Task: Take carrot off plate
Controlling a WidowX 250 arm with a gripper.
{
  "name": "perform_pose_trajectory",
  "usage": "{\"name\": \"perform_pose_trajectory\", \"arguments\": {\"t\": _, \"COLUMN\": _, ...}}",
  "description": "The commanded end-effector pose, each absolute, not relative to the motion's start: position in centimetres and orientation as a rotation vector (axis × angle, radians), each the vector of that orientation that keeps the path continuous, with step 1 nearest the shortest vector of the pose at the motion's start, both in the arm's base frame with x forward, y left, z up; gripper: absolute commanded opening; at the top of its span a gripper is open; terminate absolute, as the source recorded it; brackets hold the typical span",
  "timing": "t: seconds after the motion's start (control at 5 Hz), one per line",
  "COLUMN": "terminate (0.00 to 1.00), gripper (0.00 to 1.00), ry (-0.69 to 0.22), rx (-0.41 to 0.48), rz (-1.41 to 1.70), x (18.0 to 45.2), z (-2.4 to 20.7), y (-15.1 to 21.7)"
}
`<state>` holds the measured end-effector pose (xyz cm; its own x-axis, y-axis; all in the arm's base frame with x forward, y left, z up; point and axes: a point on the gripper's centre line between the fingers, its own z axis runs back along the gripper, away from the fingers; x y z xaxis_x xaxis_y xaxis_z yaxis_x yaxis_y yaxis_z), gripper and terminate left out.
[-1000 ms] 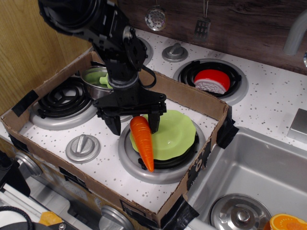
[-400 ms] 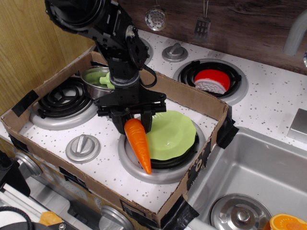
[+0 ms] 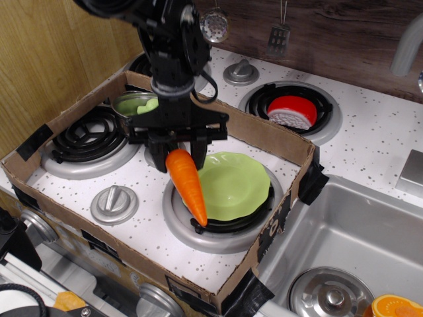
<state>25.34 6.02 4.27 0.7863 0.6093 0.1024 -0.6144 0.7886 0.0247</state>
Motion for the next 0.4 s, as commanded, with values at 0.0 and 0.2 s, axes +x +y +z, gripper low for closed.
{"name": "perform_pose_trajectory", "arguments": {"t": 0.0, "terminate": 0.00, "gripper": 0.00, "ry": -0.106, "rx": 0.141, "rz": 1.021, "x": 23.7, "z": 6.7, "y": 11.7}}
{"name": "perform_pose_trajectory", "arguments": {"t": 0.2, "terminate": 0.00, "gripper": 0.00, "ry": -0.223, "rx": 0.226, "rz": 1.157, "x": 22.2, "z": 6.7, "y": 13.6}}
